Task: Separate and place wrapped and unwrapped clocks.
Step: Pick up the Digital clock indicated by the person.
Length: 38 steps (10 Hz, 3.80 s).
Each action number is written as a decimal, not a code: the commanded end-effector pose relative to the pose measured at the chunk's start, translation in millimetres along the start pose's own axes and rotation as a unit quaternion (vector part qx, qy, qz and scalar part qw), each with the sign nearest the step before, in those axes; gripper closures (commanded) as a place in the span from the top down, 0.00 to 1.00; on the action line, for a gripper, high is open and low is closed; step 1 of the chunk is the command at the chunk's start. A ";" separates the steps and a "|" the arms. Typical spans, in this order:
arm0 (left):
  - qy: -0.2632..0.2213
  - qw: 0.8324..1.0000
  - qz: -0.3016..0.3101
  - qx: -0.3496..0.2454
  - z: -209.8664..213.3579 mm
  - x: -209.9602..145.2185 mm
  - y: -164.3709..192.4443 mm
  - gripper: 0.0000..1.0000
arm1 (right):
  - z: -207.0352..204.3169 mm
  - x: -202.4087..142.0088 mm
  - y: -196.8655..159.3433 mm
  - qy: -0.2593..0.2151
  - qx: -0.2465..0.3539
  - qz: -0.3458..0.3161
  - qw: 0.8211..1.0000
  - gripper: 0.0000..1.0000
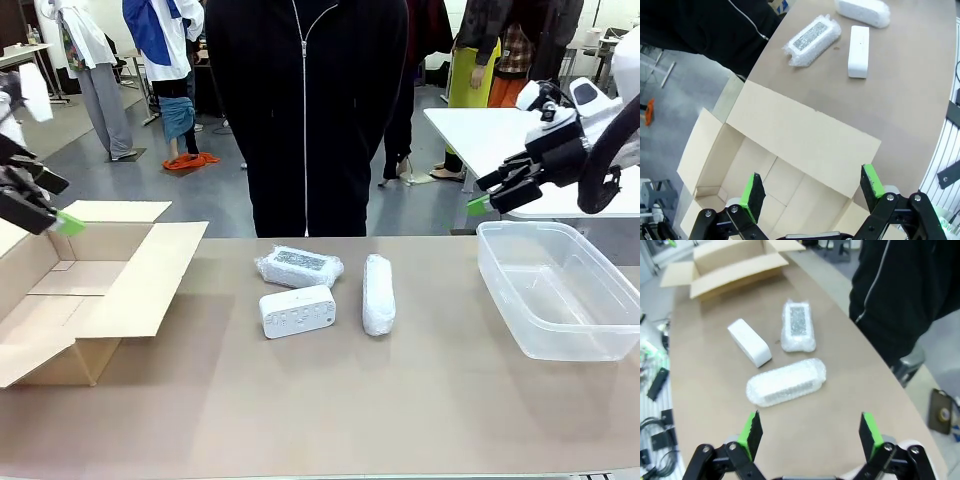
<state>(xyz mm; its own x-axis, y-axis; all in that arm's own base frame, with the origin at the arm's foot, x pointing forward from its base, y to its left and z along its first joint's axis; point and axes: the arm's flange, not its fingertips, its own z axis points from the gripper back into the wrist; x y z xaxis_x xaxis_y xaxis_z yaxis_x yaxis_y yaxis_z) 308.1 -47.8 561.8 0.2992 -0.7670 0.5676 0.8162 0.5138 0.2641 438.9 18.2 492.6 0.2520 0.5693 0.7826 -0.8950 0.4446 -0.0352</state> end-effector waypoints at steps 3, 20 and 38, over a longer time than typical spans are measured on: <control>-0.042 0.997 -0.011 -0.059 27.3 -24.9 26.9 1.00 | 19.9 -25.4 -39.9 0.029 -0.026 0.030 0.999 1.00; -0.042 0.994 -0.066 -0.075 55.3 -45.3 47.7 1.00 | 31.2 -34.3 -44.2 0.075 -0.026 0.068 0.994 1.00; -0.042 0.994 -0.066 -0.075 55.3 -45.3 47.7 1.00 | 98.9 -77.6 -104.3 0.044 0.140 0.129 0.981 1.00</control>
<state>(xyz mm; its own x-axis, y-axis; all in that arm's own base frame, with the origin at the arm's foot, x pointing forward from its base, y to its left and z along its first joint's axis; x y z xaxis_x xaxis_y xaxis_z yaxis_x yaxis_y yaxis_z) 305.3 30.8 593.3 0.1637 -0.7867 0.5953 0.9054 0.3594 0.2260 470.7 -135.8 495.7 0.0370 0.6836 0.7289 -0.9918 0.1146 -0.0571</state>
